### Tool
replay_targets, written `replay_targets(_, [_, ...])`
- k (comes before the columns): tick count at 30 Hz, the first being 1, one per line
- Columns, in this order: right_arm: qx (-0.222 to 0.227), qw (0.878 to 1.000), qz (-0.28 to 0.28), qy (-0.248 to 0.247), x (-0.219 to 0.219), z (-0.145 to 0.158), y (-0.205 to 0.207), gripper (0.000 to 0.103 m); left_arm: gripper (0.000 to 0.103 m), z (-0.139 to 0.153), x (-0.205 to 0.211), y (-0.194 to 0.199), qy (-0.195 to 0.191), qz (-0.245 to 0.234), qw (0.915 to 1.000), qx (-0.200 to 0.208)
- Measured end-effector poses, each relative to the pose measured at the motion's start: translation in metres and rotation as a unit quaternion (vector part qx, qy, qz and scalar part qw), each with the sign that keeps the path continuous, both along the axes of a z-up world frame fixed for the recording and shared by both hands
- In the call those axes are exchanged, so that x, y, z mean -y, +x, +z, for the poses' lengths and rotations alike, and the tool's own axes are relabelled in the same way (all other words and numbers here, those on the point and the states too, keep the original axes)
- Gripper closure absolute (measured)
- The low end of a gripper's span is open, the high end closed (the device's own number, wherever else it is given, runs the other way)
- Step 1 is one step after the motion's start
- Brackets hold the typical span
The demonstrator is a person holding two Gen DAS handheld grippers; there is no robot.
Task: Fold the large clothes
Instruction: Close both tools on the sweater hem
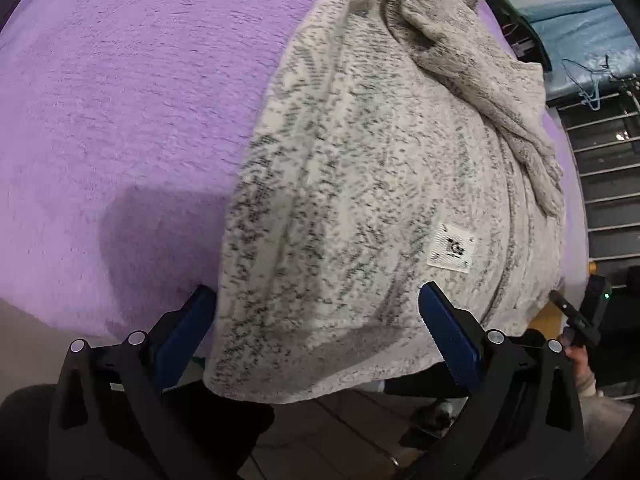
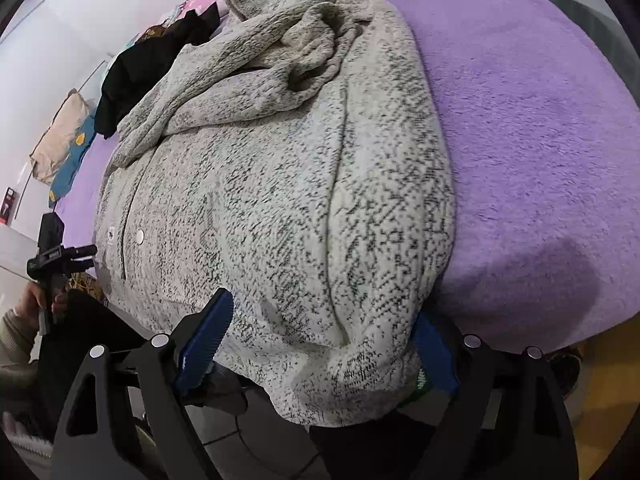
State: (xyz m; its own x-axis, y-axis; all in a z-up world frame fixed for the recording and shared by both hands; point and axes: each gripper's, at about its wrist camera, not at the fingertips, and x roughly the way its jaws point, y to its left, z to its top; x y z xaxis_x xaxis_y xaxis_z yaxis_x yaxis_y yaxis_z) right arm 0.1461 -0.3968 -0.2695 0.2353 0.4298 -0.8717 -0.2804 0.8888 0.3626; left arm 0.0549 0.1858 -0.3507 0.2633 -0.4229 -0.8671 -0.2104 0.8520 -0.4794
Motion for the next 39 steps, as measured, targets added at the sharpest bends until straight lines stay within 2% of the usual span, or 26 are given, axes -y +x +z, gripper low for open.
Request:
replay_targets(5, [-0.001, 1.000, -0.016, -0.006, 0.013, 0.000, 0.001, 0.053, 0.007, 0.000, 0.005, 0.000, 0.006, -0.010, 0.9999, 0.001])
replay_targets(8, [-0.002, 1.000, -0.021, 0.009, 0.020, 0.000, 0.000, 0.060, 0.009, 0.000, 0.002, 0.000, -0.006, -0.004, 1.0000, 0.004])
replay_targets(12, [-0.001, 1.000, -0.015, 0.017, 0.017, 0.002, -0.001, 0.062, 0.015, 0.000, 0.000, 0.000, -0.018, -0.010, 0.9998, 0.002])
replay_targets(19, [-0.010, 1.000, -0.018, 0.015, 0.009, -0.004, 0.001, 0.076, 0.021, -0.002, -0.002, -0.001, -0.026, -0.009, 0.9996, -0.001])
replay_targets(22, [-0.007, 1.000, -0.014, 0.017, 0.007, 0.000, 0.000, 0.082, 0.030, -0.001, -0.007, -0.003, -0.024, -0.004, 0.9997, -0.003])
replay_targets(26, [-0.007, 1.000, -0.020, 0.016, 0.005, 0.000, 0.000, 0.083, 0.047, -0.004, -0.018, -0.007, -0.032, 0.018, 0.9992, -0.014])
replay_targets(32, [-0.003, 1.000, -0.020, 0.023, 0.003, 0.005, -0.002, 0.085, 0.056, -0.005, -0.023, -0.011, -0.028, 0.026, 0.9992, -0.016])
replay_targets(37, [0.003, 0.999, -0.020, 0.033, 0.001, 0.011, -0.003, 0.086, 0.067, -0.004, -0.022, -0.012, -0.024, 0.023, 0.9993, -0.016])
replay_targets(39, [0.005, 0.999, -0.019, 0.037, 0.001, 0.014, -0.004, 0.086, 0.082, 0.000, -0.019, -0.011, -0.032, 0.016, 0.9993, -0.008])
